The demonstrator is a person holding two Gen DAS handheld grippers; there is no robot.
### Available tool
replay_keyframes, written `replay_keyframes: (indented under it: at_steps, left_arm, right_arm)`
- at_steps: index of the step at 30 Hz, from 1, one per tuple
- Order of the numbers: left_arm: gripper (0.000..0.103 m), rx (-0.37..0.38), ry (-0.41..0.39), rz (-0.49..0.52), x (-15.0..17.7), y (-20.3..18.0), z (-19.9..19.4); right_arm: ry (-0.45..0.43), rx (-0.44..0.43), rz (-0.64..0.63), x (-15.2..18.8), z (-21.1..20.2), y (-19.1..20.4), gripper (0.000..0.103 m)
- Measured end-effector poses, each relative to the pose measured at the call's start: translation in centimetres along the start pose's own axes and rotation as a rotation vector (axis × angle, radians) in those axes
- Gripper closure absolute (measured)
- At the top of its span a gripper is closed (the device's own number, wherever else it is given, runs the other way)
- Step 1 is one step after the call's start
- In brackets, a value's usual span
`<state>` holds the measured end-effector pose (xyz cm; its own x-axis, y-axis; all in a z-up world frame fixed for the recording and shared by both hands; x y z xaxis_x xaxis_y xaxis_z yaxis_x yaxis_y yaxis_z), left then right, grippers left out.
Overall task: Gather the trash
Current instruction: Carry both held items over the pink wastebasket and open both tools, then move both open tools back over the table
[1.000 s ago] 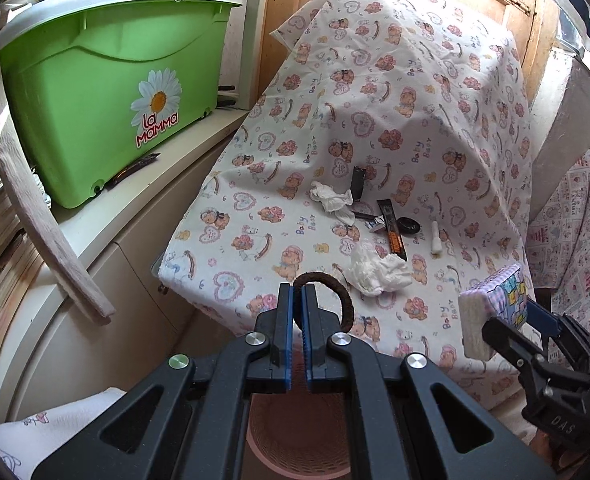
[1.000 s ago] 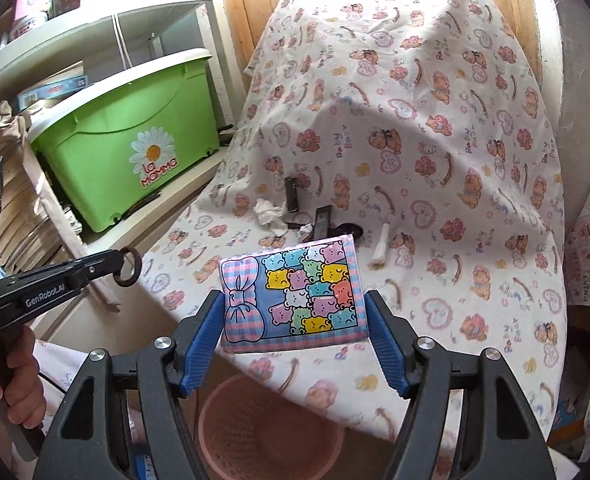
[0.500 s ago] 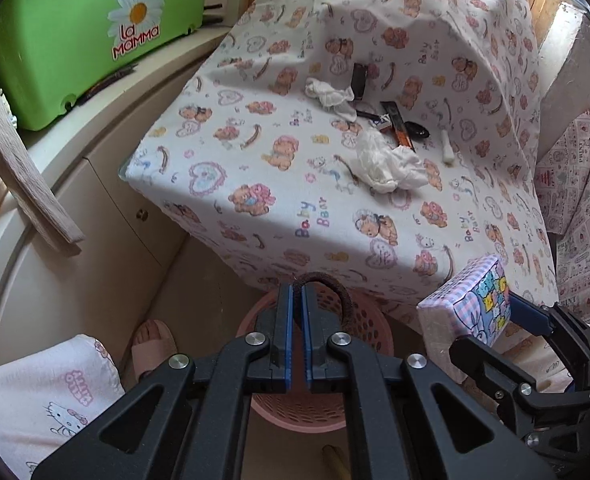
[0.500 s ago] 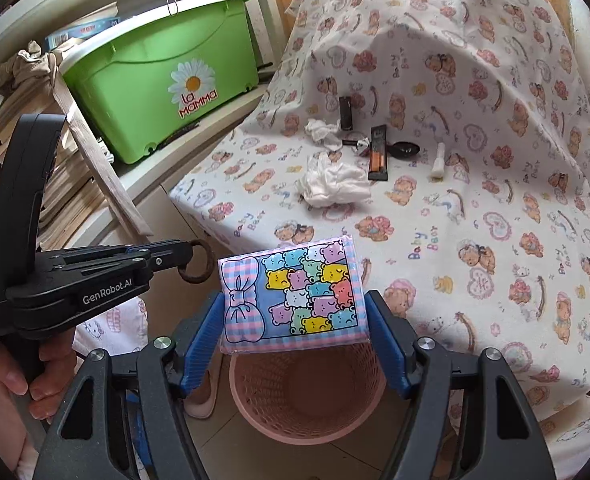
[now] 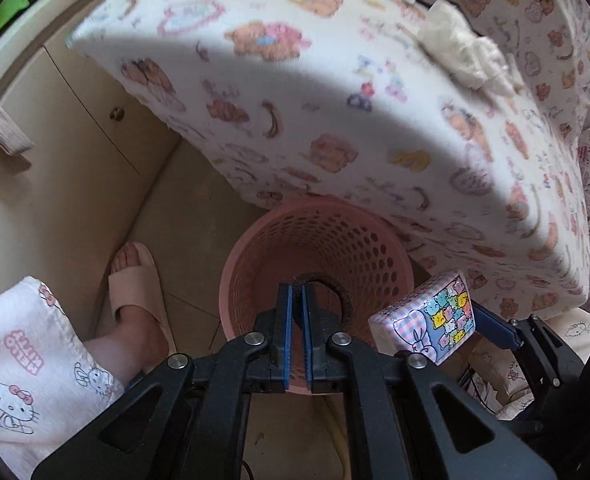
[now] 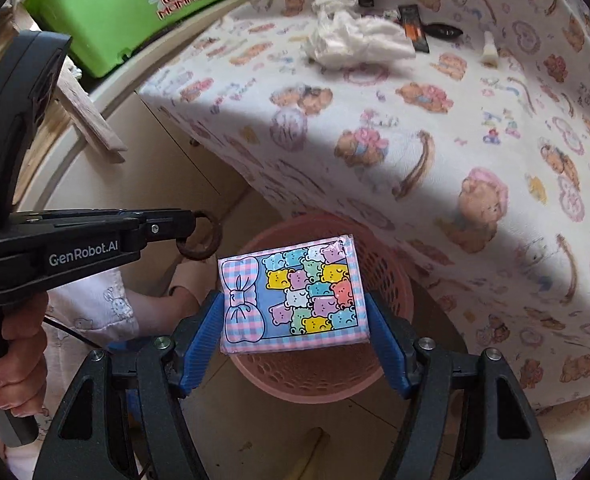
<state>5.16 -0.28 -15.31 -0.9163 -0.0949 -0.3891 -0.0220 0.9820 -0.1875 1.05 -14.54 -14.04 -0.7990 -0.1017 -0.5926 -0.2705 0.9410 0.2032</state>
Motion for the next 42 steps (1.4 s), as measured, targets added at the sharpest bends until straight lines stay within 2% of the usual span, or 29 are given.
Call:
replay_keyframes:
  at_steps: [4,10,15,19,21,23,24,27,28,29,34,39,42]
  left_arm:
    - [0.099,-0.054,0.088,-0.003,1.1,0.1,4.1]
    - [0.099,-0.082,0.177,-0.022,2.7,0.7,8.1]
    - [0.099,-0.114,0.218,-0.004,3.5,1.0,9.2]
    - [0.099,-0.132,0.23,0.018,3.9,1.0,9.4]
    - [0.095,-0.13,0.226,0.018,3.7,1.1,9.1]
    - [0.081,-0.143,0.202,0.033,3.4,0.8,8.5]
    - [0.078,-0.153,0.181,0.044,3.2,0.6,8.0]
    - [0.07,-0.169,0.114,0.065,2.4,0.0,6.1]
    - [0.063,-0.165,0.098,0.065,2.2,-0.2,5.5]
    - [0.061,-0.162,0.082,0.063,1.9,-0.1,4.8]
    - [0.061,-0.156,-0.033,0.043,0.4,0.1,1.0]
    - [0.061,-0.176,-0.248,0.066,-1.0,-0.1,-4.2]
    - [0.056,-0.187,-0.363,0.068,-1.8,-0.2,-7.1]
  right_arm:
    - [0.114,0.059,-0.01,2.0,4.1,-0.5,0.031]
    - [0.31,0.124,-0.008,5.9,9.6,-1.6,0.031]
    - [0.385,0.113,0.053,7.2,10.8,-2.8,0.031]
    - [0.44,0.142,0.072,8.3,11.7,-3.7,0.03]
    - [0.458,0.156,0.057,8.5,12.3,-3.7,0.03]
    - [0.464,0.165,0.049,8.8,12.5,-3.5,0.029]
    - [0.463,0.164,0.049,8.8,12.4,-3.4,0.027]
    - [0.44,0.178,0.046,8.4,12.1,-3.2,0.023]
    - [0.427,0.182,0.043,8.3,11.8,-3.2,0.02]
    - [0.412,0.184,0.039,8.1,11.5,-3.4,0.019]
    - [0.304,0.182,0.012,5.9,9.2,-2.6,0.019]
    - [0.085,0.162,-0.04,2.4,3.6,-0.9,0.019]
    - [-0.062,0.156,-0.07,0.7,-0.3,0.1,0.019]
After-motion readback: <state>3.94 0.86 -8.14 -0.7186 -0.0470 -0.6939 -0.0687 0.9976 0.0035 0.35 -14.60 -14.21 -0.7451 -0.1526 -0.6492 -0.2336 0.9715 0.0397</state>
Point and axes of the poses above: each gripper's, at about its wrist camera, not at the fingertips, and z roughly the way its jaws point, y to its left, x to its underside, the point moved 1 cm from there along z, roughly the way its jaws point, and after that the axes turned 14 degrees about -y, right-handed, at the moved point
